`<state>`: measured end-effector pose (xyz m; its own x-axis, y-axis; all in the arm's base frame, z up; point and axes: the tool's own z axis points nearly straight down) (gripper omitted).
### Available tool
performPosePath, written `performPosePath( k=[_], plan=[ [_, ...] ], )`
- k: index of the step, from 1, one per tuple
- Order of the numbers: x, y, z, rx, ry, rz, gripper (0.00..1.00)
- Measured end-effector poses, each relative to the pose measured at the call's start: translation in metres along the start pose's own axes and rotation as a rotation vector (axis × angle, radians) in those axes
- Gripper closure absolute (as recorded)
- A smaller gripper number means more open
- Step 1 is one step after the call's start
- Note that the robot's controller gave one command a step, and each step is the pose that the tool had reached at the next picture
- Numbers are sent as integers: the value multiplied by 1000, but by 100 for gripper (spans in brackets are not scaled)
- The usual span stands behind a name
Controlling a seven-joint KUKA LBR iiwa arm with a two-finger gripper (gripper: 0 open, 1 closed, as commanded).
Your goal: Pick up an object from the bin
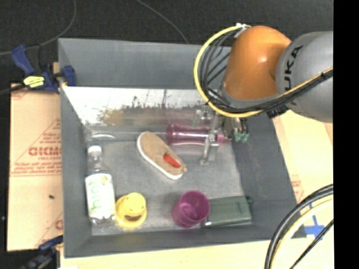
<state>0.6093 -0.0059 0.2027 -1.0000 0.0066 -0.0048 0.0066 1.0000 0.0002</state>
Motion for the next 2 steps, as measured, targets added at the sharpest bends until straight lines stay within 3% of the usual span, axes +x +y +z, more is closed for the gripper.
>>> performPosePath(
  k=[1, 2],
  plan=[
    [-16, 30, 107, -1, -1, 124, 0],
    [-14, 27, 94, -2, -4, 134, 0]
  ],
)
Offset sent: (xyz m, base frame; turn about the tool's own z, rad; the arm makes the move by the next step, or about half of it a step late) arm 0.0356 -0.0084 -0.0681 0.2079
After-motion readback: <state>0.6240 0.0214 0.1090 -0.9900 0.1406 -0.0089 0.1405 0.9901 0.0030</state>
